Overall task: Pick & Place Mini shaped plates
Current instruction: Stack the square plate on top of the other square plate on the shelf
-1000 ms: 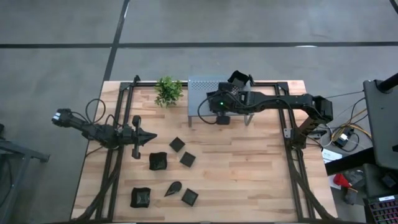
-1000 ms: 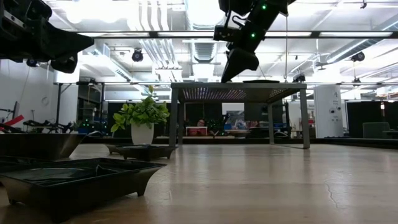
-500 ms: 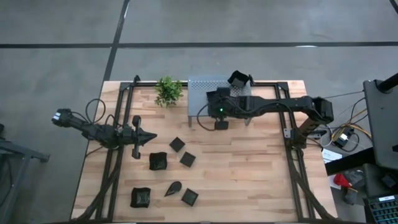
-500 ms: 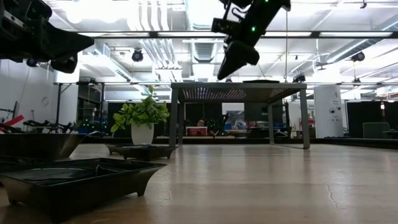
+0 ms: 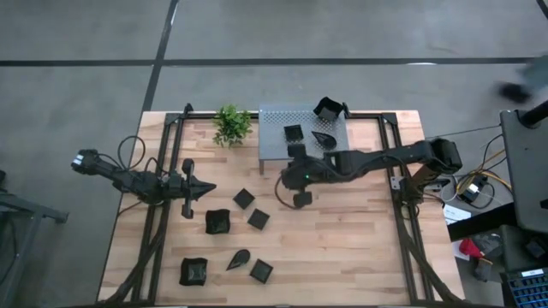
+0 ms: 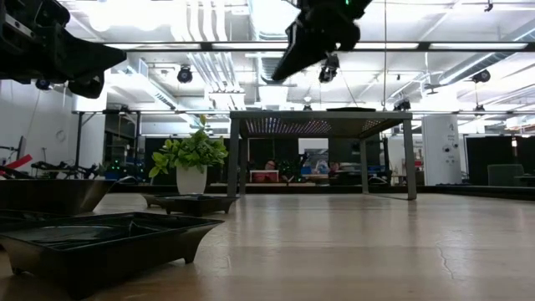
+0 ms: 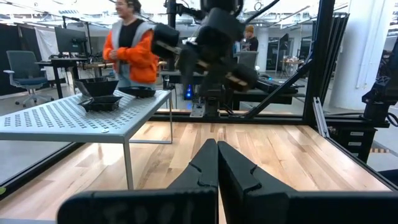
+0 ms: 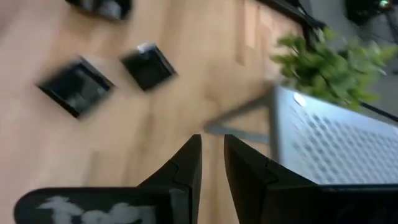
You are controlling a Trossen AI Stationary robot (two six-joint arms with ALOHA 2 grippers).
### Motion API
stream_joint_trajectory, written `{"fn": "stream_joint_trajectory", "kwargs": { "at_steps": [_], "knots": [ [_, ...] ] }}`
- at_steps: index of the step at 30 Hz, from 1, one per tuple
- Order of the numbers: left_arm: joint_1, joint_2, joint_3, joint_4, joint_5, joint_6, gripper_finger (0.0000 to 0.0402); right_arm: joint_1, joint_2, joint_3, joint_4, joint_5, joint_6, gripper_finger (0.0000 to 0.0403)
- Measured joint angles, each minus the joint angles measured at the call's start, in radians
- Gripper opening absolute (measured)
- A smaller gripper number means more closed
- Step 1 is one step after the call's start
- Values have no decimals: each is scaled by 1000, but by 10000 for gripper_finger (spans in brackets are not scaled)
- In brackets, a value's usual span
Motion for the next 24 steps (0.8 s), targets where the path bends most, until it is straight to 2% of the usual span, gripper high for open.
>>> {"fn": "stream_joint_trajectory", "kwargs": {
  "at_steps": [3, 8, 18, 24],
  "knots": [
    [0, 0, 0, 0, 0, 0, 0, 23, 12, 0, 24, -33, 34, 65],
    [0, 0, 0, 0, 0, 0, 0, 60, 69, 0, 48, -155, 10, 59],
    [0, 0, 0, 0, 0, 0, 0, 164, 231, -1, 148, -160, -130, 52],
    [0, 0, 0, -1, 0, 0, 0, 178, 302, 26, 182, -156, -176, 52]
  ]
}}
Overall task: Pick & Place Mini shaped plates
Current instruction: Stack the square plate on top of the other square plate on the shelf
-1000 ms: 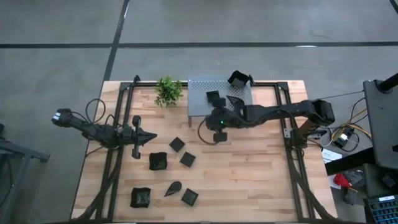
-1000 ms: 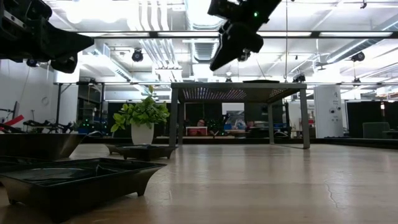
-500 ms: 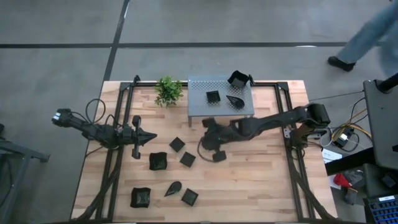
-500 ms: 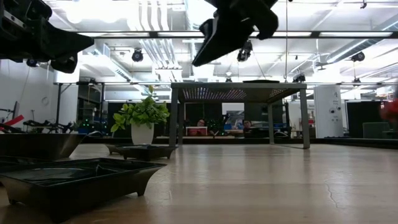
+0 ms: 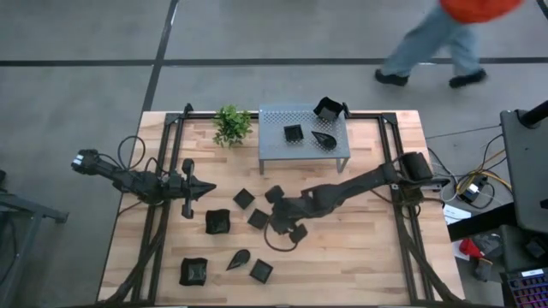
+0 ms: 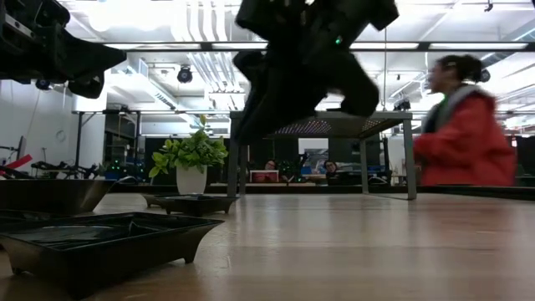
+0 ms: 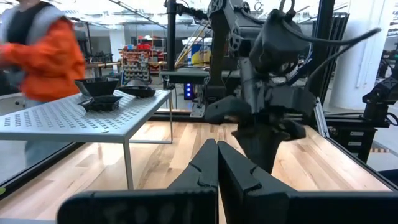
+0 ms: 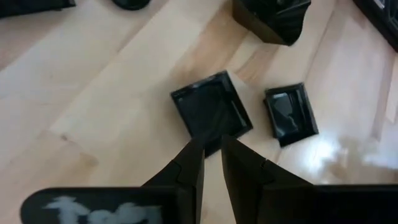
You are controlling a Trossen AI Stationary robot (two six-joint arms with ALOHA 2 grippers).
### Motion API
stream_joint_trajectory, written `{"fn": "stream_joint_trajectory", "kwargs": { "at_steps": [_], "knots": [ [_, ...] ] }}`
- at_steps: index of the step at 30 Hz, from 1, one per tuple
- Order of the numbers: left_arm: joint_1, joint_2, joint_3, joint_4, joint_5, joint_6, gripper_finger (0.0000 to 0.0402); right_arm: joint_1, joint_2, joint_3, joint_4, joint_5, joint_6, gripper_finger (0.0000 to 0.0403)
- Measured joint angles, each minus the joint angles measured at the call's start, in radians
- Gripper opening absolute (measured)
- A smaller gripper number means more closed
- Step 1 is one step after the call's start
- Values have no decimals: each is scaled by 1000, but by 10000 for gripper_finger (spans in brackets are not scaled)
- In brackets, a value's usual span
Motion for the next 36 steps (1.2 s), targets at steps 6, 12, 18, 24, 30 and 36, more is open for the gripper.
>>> {"fn": "stream_joint_trajectory", "kwargs": {
  "at_steps": [6, 12, 18, 24, 30, 36],
  "knots": [
    [0, 2, 0, -8, 0, 0, 0, 6, 92, 70, 4, -3, -27, 80],
    [0, 3, 0, -9, 0, 0, 0, 3, 164, 136, -32, 4, -51, 125],
    [0, 4, 0, -16, 0, 0, 0, 4, 186, 154, -50, 15, -94, 138],
    [0, 4, 0, -18, 0, 0, 0, -1, 192, 150, -45, 27, -115, 127],
    [0, 4, 0, -17, 0, 0, 0, -4, 203, 147, -42, 27, -114, 117],
    [0, 4, 0, -18, 0, 0, 0, -3, 230, 147, -45, 26, -116, 107]
  ]
}}
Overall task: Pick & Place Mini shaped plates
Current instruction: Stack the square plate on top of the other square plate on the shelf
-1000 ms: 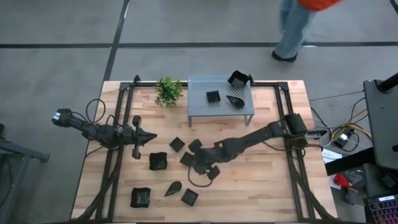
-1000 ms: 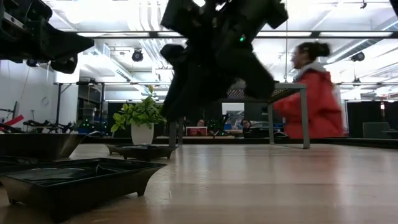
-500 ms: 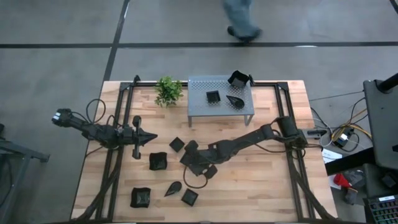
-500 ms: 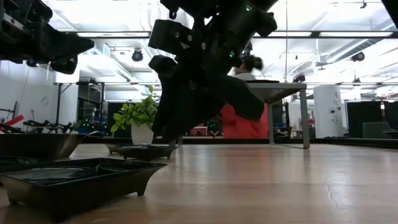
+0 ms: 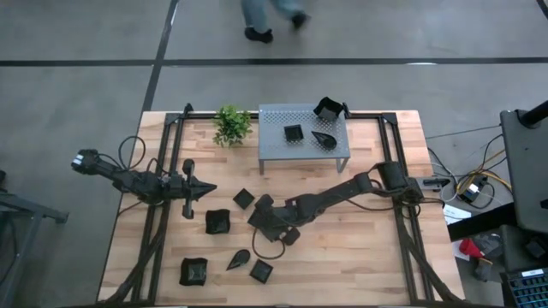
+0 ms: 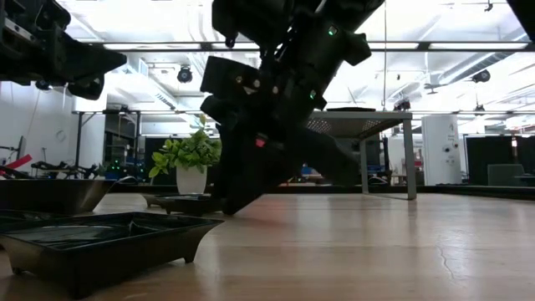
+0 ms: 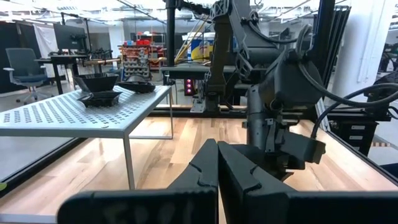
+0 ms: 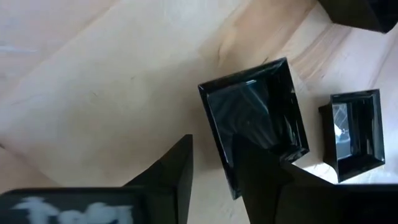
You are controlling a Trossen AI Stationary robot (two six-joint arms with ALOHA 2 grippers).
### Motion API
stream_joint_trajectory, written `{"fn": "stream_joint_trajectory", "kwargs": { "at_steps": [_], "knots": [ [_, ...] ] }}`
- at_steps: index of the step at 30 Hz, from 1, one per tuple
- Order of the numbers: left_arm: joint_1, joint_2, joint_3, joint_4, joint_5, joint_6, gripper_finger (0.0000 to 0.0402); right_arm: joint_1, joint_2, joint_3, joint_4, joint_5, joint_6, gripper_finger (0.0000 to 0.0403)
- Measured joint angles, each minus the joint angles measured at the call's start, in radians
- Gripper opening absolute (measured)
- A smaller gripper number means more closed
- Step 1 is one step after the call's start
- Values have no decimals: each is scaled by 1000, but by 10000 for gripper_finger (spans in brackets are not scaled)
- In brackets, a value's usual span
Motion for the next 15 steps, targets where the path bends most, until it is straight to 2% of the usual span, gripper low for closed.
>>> {"fn": "stream_joint_trajectory", "kwargs": {
  "at_steps": [9, 15],
  "knots": [
    [0, 0, 0, -4, 0, 0, 0, 0, 1, 0, 10, 0, 5, 86],
    [0, 0, 0, -4, 0, 0, 0, 0, 1, 0, 11, 1, 7, 57]
  ]
}}
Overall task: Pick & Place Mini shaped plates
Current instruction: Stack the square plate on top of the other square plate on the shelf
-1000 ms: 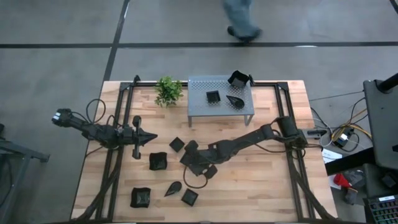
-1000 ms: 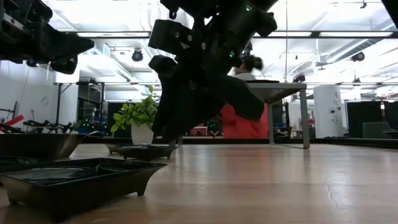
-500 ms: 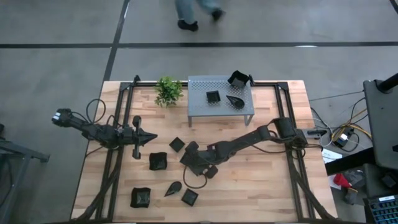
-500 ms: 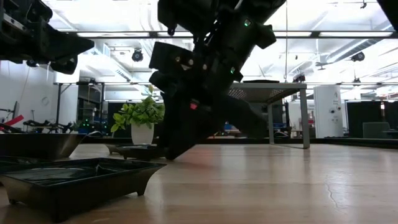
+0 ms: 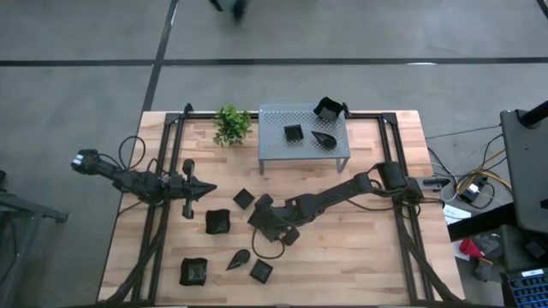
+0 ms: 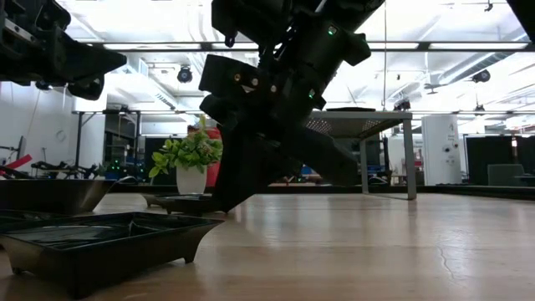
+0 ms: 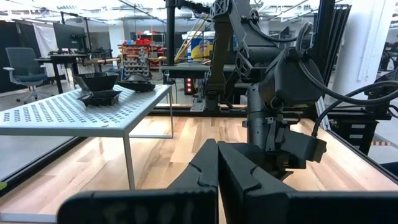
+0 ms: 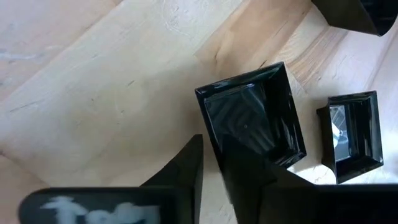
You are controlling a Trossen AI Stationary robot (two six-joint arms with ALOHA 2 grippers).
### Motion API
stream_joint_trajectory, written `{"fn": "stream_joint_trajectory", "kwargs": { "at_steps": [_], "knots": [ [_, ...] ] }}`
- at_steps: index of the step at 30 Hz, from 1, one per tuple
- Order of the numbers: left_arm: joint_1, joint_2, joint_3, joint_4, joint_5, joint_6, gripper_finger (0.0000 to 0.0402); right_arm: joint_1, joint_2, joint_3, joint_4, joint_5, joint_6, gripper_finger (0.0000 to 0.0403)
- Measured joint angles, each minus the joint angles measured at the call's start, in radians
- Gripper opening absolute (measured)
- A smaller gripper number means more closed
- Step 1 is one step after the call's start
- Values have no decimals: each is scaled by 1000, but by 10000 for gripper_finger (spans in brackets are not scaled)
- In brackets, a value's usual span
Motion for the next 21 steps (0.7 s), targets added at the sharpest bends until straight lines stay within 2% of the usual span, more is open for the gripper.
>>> {"fn": "stream_joint_trajectory", "kwargs": {
  "at_steps": [7, 21],
  "knots": [
    [0, 0, 0, 2, 0, 0, 0, 0, 0, 1, -4, 0, 5, 13],
    [0, 0, 0, 2, 0, 0, 0, 2, -38, 75, -121, 23, 162, 8]
  ]
}}
